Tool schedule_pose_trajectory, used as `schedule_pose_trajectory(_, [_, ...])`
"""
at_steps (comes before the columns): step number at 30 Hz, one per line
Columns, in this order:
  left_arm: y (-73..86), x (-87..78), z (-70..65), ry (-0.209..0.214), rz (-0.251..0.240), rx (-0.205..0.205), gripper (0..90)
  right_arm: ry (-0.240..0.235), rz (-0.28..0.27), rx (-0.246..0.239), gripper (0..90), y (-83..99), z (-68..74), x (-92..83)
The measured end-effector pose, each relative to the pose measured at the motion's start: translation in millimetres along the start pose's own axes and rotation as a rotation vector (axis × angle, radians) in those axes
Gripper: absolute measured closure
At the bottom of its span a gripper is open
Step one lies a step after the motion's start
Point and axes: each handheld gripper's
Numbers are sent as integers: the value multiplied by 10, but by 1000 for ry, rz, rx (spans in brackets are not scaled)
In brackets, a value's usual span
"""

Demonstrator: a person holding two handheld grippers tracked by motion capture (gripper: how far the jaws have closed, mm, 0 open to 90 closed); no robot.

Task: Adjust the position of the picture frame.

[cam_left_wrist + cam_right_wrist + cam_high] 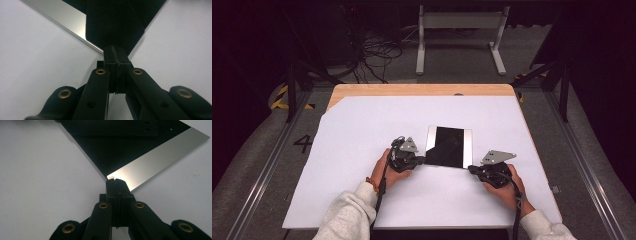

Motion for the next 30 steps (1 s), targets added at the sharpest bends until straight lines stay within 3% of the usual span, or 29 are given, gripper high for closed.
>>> schedule_pose_trajectory(7, [2, 8, -12, 7, -3, 1, 899, 22, -25, 56, 898, 21, -148, -89])
schedule_pose_trajectory(10, [-2, 6, -11, 3, 2, 10, 899, 69, -42, 101, 900, -11, -287, -103])
schedule_pose_trajectory(18, [-3, 7, -10, 4, 3, 13, 899, 98, -12, 147, 900, -103, -447, 148])
schedule_pose_trajectory(30, [-7, 17, -13, 32, 1, 4, 899, 124, 5, 203, 900, -229, -557, 319])
Point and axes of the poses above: each handheld gripper's, and its own axes: x roughly forward along the jaws, y roughly out of its underside, z roughly to its left, and after that the axes turned 5 degrees about y, right-handed
